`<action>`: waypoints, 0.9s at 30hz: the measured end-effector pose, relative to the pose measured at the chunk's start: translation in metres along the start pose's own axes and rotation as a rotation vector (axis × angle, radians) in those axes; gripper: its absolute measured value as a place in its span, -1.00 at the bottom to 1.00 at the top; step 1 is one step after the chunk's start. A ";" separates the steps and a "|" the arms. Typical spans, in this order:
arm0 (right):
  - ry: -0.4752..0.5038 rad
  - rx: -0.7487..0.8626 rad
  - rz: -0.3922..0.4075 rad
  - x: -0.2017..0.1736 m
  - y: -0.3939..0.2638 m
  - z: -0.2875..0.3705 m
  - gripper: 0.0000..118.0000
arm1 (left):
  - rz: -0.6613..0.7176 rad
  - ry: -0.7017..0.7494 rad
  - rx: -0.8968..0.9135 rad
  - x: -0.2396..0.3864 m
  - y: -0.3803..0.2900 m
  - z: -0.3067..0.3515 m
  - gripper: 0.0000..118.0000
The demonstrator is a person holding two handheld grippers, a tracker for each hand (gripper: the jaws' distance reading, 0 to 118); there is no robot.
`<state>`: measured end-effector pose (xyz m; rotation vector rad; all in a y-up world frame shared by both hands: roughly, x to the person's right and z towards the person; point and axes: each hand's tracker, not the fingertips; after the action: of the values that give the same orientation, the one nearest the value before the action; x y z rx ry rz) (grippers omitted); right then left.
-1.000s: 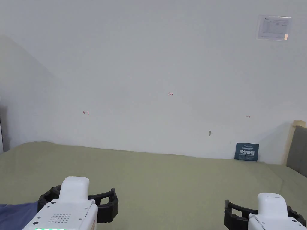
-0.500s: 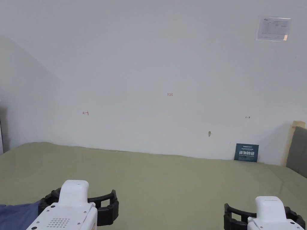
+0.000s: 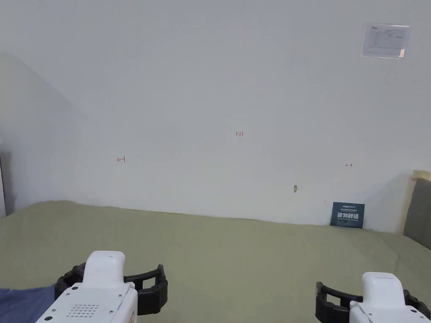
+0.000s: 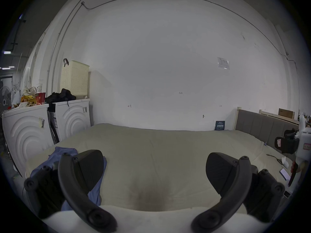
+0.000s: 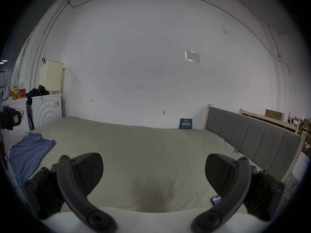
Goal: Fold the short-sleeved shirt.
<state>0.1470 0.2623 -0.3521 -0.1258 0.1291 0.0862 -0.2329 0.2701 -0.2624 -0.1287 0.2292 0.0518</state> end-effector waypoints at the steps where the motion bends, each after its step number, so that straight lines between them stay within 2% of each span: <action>1: 0.002 -0.005 -0.002 0.001 0.001 -0.001 1.00 | 0.000 0.001 -0.001 0.000 0.000 -0.001 1.00; 8: 0.002 0.006 0.011 0.000 0.003 -0.003 1.00 | 0.018 -0.001 -0.009 0.000 0.000 -0.003 1.00; 14: -0.004 0.014 -0.020 0.002 0.004 -0.001 1.00 | -0.001 0.004 -0.003 0.001 -0.002 -0.003 1.00; 25: -0.019 -0.009 -0.024 0.006 -0.002 -0.001 1.00 | 0.027 0.033 -0.006 -0.003 -0.003 -0.005 1.00; 27: -0.019 -0.042 -0.026 0.006 -0.003 -0.003 0.93 | 0.014 0.031 -0.017 -0.004 -0.006 -0.004 0.98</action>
<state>0.1530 0.2597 -0.3550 -0.1684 0.1071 0.0643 -0.2376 0.2631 -0.2647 -0.1453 0.2602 0.0656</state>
